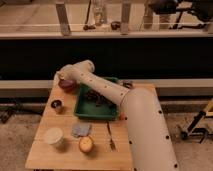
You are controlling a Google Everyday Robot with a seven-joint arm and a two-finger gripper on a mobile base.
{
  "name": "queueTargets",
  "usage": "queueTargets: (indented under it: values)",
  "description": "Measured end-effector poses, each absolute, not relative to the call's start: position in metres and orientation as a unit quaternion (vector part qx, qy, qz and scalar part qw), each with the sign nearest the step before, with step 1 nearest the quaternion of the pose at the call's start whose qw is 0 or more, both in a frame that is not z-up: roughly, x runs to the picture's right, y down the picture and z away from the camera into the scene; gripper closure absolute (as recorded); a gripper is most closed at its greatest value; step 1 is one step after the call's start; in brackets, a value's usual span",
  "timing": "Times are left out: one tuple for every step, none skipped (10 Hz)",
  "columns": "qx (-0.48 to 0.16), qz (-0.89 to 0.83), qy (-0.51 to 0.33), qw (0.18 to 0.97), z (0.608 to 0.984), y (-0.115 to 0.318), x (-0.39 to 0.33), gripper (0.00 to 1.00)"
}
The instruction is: Place banana in purple bowl
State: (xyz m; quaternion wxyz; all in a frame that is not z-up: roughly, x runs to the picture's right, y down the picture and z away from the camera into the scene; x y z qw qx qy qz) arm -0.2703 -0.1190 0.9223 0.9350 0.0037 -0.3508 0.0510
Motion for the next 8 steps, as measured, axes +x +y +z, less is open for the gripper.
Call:
queueTargets:
  values:
    - [0.003,0.053,-0.356,0.933,0.921,-0.12,-0.269,0.2]
    - [0.002,0.055,-0.36,0.931,0.92,-0.121,-0.269,0.2]
    - [0.002,0.056,-0.363,0.93,0.92,-0.121,-0.267,0.2]
    - [0.001,0.059,-0.365,0.929,0.918,-0.122,-0.267,0.2]
    - [0.001,0.061,-0.366,0.929,0.916,-0.123,-0.265,0.2]
    - [0.0,0.062,-0.366,0.929,0.914,-0.125,-0.26,0.2]
    - [-0.002,0.062,-0.367,0.928,0.907,-0.128,-0.252,0.2]
    - [-0.005,0.061,-0.37,0.927,0.899,-0.132,-0.242,0.2]
